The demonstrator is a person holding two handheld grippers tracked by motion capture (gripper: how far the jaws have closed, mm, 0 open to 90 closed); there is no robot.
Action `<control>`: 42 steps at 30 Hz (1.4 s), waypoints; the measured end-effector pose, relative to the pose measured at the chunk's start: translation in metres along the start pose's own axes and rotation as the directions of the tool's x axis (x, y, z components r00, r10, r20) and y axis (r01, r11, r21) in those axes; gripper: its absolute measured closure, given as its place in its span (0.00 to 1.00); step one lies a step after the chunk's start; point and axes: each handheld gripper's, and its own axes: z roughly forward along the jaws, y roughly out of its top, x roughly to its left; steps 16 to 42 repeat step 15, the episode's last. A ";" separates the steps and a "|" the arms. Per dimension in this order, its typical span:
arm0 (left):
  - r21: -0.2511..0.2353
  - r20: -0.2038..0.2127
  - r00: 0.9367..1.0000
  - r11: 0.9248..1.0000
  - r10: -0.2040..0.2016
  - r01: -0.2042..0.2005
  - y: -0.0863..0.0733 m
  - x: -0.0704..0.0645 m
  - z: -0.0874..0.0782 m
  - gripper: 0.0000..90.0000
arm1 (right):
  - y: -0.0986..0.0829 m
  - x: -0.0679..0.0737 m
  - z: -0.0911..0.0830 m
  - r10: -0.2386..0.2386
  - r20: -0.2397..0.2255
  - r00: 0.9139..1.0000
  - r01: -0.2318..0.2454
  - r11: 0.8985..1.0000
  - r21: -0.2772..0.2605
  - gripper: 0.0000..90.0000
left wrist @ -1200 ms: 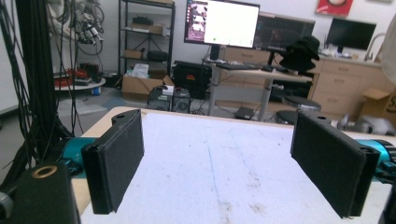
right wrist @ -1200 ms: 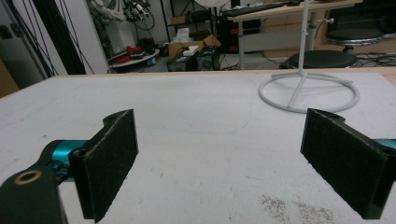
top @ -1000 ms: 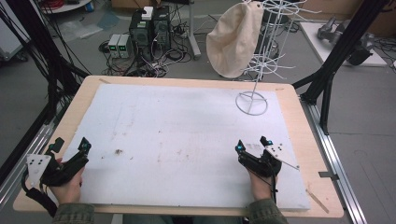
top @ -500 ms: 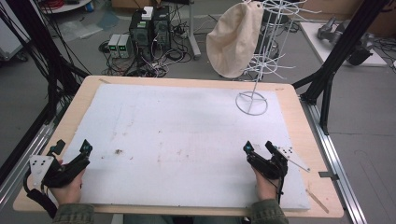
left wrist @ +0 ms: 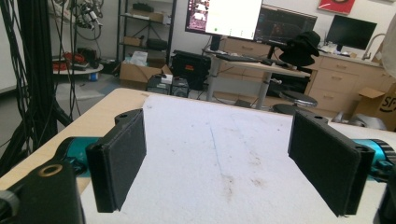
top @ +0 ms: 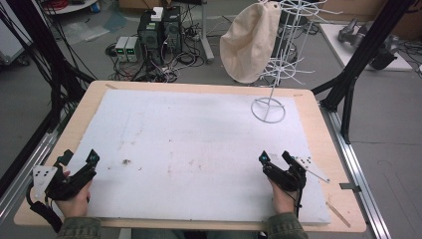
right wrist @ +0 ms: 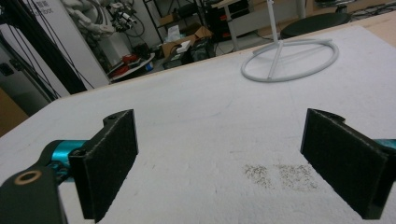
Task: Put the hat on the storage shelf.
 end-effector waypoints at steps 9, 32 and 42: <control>0.006 0.016 1.000 1.000 -0.019 0.019 -0.001 0.000 0.001 0.22 | 0.001 -0.001 0.000 0.003 0.005 1.000 -0.003 1.000 -0.001 0.11; 0.006 0.008 1.000 1.000 -0.023 0.023 -0.001 0.003 0.001 0.22 | 0.000 -0.001 0.000 0.001 0.014 1.000 -0.001 1.000 0.003 0.11; 0.006 0.008 1.000 1.000 -0.023 0.023 -0.001 0.003 0.001 0.22 | 0.000 -0.001 0.000 0.001 0.014 1.000 -0.001 1.000 0.003 0.11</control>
